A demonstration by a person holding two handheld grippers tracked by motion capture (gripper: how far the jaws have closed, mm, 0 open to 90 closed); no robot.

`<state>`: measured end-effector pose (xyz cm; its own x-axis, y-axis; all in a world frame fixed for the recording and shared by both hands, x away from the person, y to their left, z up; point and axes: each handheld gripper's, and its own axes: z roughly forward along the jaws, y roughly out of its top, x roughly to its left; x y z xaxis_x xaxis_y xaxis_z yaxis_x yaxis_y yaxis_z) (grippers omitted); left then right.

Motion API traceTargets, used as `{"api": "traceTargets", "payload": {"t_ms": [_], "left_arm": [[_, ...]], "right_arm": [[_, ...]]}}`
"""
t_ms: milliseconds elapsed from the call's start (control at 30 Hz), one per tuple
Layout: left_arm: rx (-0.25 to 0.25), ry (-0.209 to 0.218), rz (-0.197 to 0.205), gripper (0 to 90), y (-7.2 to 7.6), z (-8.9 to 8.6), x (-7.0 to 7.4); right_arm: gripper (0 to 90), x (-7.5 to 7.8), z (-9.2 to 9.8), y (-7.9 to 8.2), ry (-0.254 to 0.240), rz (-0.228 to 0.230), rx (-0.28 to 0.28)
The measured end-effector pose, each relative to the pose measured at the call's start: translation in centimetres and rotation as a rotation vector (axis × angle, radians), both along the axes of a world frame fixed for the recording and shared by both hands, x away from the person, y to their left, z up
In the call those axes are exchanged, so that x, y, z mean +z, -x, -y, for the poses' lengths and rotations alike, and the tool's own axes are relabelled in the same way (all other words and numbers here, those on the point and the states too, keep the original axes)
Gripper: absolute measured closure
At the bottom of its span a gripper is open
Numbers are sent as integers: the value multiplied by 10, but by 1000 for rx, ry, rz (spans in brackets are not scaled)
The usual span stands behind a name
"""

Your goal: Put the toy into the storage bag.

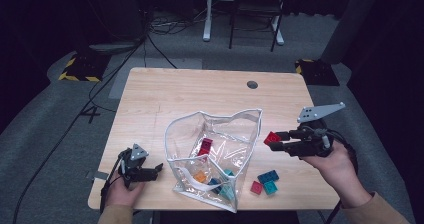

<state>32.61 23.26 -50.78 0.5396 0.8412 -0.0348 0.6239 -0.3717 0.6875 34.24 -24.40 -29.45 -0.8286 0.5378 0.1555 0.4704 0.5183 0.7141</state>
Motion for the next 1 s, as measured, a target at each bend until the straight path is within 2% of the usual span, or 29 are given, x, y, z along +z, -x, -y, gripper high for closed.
{"api": "traceTargets", "payload": {"t_ms": [200,400,767,1000], "left_arm": [[-1,1,-2,164,0,0,0],[0,0,0,164,0,0,0],[0,-2,-1,164,0,0,0],[0,-3,4,165,0,0,0]], "right_arm": [[588,18,-19,-3,29,29,31],[588,29,-39,-8,56,60,60],[588,36,-71,-20,90,68,97],[588,37,-98,-27,128,46,134]]}}
